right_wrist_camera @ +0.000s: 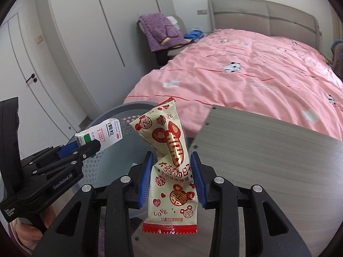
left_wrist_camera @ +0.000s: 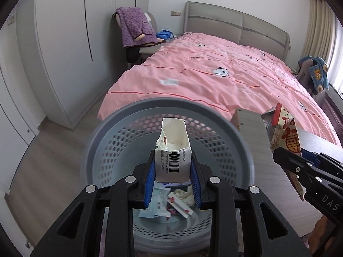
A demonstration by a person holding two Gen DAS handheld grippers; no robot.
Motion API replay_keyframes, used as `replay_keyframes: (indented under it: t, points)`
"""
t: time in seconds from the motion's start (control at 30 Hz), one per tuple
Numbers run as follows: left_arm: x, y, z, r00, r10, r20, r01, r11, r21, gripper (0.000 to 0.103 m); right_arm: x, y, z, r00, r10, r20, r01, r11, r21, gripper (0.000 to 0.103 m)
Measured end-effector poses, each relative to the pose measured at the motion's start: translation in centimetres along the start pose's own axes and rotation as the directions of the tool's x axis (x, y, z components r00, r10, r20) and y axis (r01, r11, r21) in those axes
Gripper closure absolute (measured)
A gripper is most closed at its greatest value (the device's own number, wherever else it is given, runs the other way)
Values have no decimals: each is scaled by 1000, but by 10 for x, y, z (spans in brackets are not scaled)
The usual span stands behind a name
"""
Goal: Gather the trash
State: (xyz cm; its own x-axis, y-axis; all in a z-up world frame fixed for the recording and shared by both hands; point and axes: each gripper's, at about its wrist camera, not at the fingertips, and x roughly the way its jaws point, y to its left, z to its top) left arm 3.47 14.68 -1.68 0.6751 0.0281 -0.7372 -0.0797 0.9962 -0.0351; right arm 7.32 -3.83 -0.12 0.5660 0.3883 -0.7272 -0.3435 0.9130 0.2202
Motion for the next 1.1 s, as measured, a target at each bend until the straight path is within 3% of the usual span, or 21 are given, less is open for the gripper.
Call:
replay_keyframes:
  t: [0.33, 0.63, 0.67, 0.77, 1.03, 1.1]
  points:
    - [16, 30, 5, 999, 32, -26, -33, 999, -35, 74, 42, 28, 12, 997, 46, -60, -49, 998, -48, 66]
    - [21, 36, 10, 999, 43, -32, -44, 998, -41, 74, 51, 32, 17, 996, 53, -71, -57, 997, -54, 66]
    - [20, 35, 10, 999, 42, -34, -43, 998, -40, 72, 51, 32, 18, 996, 54, -70, -58, 997, -54, 64]
    - [18, 35, 10, 998, 52, -34, -53, 998, -40, 45, 52, 32, 20, 997, 54, -55, -56, 997, -50, 49]
    - [14, 36, 10, 997, 64, -35, -65, 997, -48, 43, 45, 27, 21, 998, 48, -36, -50, 998, -41, 45]
    - [13, 37, 10, 997, 62, -39, -64, 997, -48, 38, 43, 26, 19, 998, 49, -35, -50, 998, -40, 44]
